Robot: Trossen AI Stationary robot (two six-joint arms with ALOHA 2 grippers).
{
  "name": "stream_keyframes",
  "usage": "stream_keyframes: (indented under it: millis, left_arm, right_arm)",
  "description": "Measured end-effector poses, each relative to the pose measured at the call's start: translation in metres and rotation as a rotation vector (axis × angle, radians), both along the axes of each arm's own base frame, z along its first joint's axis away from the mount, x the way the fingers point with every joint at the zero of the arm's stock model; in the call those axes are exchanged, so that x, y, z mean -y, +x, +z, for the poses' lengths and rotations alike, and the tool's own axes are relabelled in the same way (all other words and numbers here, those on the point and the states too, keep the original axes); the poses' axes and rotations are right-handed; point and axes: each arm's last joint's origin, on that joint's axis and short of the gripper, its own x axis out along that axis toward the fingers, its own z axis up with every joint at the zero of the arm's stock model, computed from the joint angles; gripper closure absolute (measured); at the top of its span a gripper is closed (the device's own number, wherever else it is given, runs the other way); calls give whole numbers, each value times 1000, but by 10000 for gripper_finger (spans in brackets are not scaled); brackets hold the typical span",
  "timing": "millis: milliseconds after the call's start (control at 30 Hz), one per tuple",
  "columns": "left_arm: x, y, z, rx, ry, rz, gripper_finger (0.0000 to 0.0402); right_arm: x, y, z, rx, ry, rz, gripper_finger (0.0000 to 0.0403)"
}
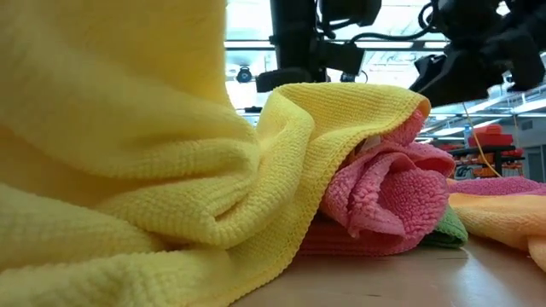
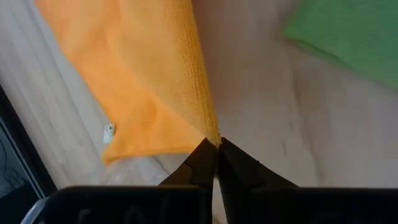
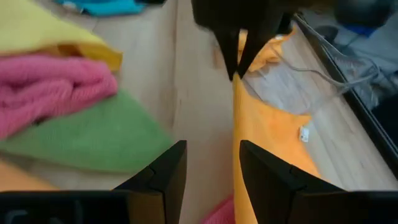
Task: Fold microfiber towels
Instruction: Fold the orange microfiber towel
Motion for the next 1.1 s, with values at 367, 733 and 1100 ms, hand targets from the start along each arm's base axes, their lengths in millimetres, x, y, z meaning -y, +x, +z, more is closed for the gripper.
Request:
stream_keyframes:
  millis: [367, 733, 1100]
  left_arm:
    - [20, 2, 0, 62, -27, 49, 381]
    - [35, 7, 2, 151, -53, 65, 393]
    - [54, 10, 3, 196, -56, 0, 379]
  right_arm:
    - [-14, 38, -33, -29, -150, -1, 237]
    - [-22, 57, -38, -13, -316, 64, 206]
    - [-13, 66, -49, -77, -355, 51, 220]
